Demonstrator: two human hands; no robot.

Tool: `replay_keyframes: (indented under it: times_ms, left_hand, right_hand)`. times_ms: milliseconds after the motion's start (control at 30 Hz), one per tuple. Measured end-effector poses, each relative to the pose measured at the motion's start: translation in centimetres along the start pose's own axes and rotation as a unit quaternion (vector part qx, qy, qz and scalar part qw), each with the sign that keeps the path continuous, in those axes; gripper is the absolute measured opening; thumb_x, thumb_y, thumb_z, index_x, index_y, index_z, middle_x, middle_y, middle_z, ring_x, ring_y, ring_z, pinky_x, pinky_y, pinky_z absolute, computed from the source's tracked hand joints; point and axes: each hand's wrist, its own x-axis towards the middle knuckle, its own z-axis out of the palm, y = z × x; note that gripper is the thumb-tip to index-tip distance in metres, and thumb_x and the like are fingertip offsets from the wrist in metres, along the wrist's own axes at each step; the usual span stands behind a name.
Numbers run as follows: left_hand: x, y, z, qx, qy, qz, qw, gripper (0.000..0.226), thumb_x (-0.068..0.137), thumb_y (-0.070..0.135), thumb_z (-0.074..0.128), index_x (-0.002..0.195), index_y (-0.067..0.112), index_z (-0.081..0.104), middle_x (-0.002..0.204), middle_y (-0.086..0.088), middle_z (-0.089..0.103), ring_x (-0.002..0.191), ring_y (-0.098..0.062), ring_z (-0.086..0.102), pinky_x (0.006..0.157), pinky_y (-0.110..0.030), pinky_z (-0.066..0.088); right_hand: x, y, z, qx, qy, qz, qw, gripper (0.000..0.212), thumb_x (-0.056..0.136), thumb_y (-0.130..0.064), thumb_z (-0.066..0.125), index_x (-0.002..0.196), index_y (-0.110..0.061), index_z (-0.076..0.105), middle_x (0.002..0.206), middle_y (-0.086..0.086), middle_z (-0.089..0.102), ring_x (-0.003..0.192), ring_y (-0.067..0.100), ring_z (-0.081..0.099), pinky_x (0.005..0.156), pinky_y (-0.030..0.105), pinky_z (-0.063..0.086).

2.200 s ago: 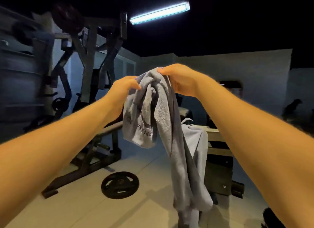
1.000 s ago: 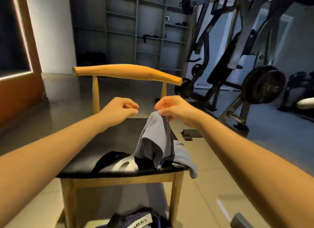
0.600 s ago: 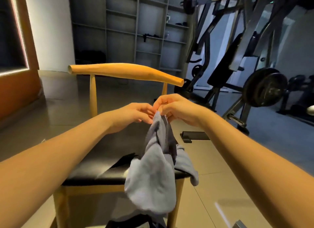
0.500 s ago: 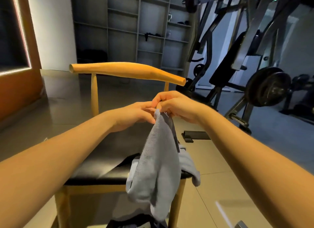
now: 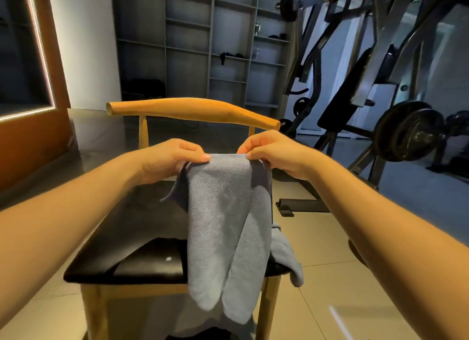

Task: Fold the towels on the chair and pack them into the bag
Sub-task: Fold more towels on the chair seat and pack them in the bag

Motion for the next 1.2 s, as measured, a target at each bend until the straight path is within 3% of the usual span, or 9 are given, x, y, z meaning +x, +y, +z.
replay_keyframes:
  times_ms: [100, 300, 533, 700, 767, 800, 933, 1067, 1200]
  left_hand:
    - [-0.8, -0.6, -2.2, 0.027, 0.037, -0.024, 0.999, 0.054, 0.071, 0.055, 0.080, 0.090, 0.005, 0.076, 0.092, -0.009, 0.071, 0.091, -0.019, 0.067, 0.082, -0.034, 0.053]
    - [-1.6, -1.4, -3.5, 0.070, 0.201, -0.003, 0.977, 0.021, 0.101, 0.028, 0.061, 0.099, 0.015, 0.078, 0.096, -0.005, 0.072, 0.096, -0.017, 0.063, 0.071, -0.028, 0.046]
    - [-1.8, -1.6, -5.4, -0.220, 0.345, -0.043, 0.911, 0.011, 0.101, 0.023, 0.063, 0.097, 0.016, 0.071, 0.071, 0.003, 0.074, 0.083, -0.017, 0.065, 0.067, -0.029, 0.052]
    - [-0.8, -4.2, -6.9, -0.254, 0.491, -0.118, 0.825, 0.026, 0.098, 0.021, 0.063, 0.120, 0.006, 0.064, 0.098, -0.006, 0.066, 0.098, -0.022, 0.062, 0.083, -0.035, 0.053]
    - [-0.9, -5.1, -6.9, -0.198, 0.508, -0.137, 0.827, 0.008, 0.099, 0.021, 0.056, 0.093, 0.016, 0.059, 0.082, 0.003, 0.050, 0.098, -0.020, 0.052, 0.082, -0.030, 0.045]
    - [-0.7, -5.4, -6.5, -0.171, 0.509, -0.148, 0.831, 0.020, 0.099, 0.021, 0.056, 0.081, 0.020, 0.050, 0.078, 0.004, 0.045, 0.096, -0.020, 0.050, 0.080, -0.030, 0.043]
    - [-0.1, -5.0, -1.4, -0.108, 0.412, -0.139, 0.894, 0.006, 0.096, 0.019, 0.066, 0.098, 0.015, 0.071, 0.090, -0.003, 0.065, 0.082, -0.019, 0.060, 0.070, -0.028, 0.049]
    - [0.0, -3.0, 4.7, 0.052, 0.161, 0.005, 0.986, 0.046, 0.092, 0.023, 0.075, 0.135, 0.032, 0.060, 0.111, 0.006, 0.072, 0.104, -0.008, 0.065, 0.091, -0.027, 0.049]
    - [-0.6, -2.2, 7.7, 0.071, -0.010, 0.008, 0.997, 0.024, 0.095, 0.030, 0.071, 0.118, 0.035, 0.073, 0.108, 0.010, 0.075, 0.104, -0.007, 0.069, 0.087, -0.024, 0.054]
  right_hand:
    - [0.3, 0.1, -0.8, -0.006, 0.048, -0.010, 0.999, 0.019, 0.102, -0.015, 0.059, 0.098, -0.015, 0.078, 0.100, -0.002, 0.074, 0.101, 0.013, 0.067, 0.075, 0.019, 0.052]
    - [1.1, -0.9, -1.1, -0.043, 0.079, -0.039, 0.995, 0.019, 0.102, -0.020, 0.059, 0.097, -0.016, 0.077, 0.101, 0.001, 0.072, 0.101, 0.015, 0.065, 0.075, 0.021, 0.052]
    - [-0.1, 3.3, -0.5, 0.032, 0.000, -0.001, 1.000, 0.017, 0.093, -0.020, 0.072, 0.081, -0.009, 0.074, 0.085, 0.009, 0.068, 0.083, 0.019, 0.062, 0.080, 0.033, 0.053]
    - [-2.1, 8.2, -0.5, 0.053, -0.067, 0.116, 0.990, 0.020, 0.087, -0.023, 0.079, 0.074, -0.011, 0.070, 0.083, 0.015, 0.064, 0.079, 0.026, 0.059, 0.073, 0.035, 0.049]
    - [-3.2, 10.7, -0.6, 0.026, -0.061, 0.157, 0.985, 0.027, 0.083, -0.026, 0.083, 0.064, -0.014, 0.068, 0.076, 0.012, 0.063, 0.075, 0.026, 0.057, 0.073, 0.037, 0.046]
    - [-3.8, 11.7, -0.7, 0.023, -0.048, 0.177, 0.983, 0.028, 0.079, -0.029, 0.085, 0.065, -0.011, 0.069, 0.076, 0.014, 0.065, 0.076, 0.027, 0.058, 0.074, 0.039, 0.047]
    - [-4.3, 11.7, -0.2, 0.044, -0.023, 0.178, 0.983, 0.029, 0.082, -0.028, 0.083, 0.093, -0.001, 0.077, 0.094, 0.018, 0.077, 0.090, 0.035, 0.073, 0.089, 0.047, 0.059]
    - [-3.0, 6.4, 2.6, -0.016, -0.050, 0.056, 0.997, 0.038, 0.089, -0.030, 0.077, 0.088, 0.007, 0.069, 0.077, 0.012, 0.064, 0.071, 0.021, 0.058, 0.069, 0.038, 0.046]
    - [-3.1, 3.9, 4.7, -0.036, -0.089, 0.012, 0.995, 0.033, 0.095, -0.027, 0.071, 0.088, 0.005, 0.072, 0.076, 0.020, 0.058, 0.070, 0.019, 0.047, 0.066, 0.034, 0.037]
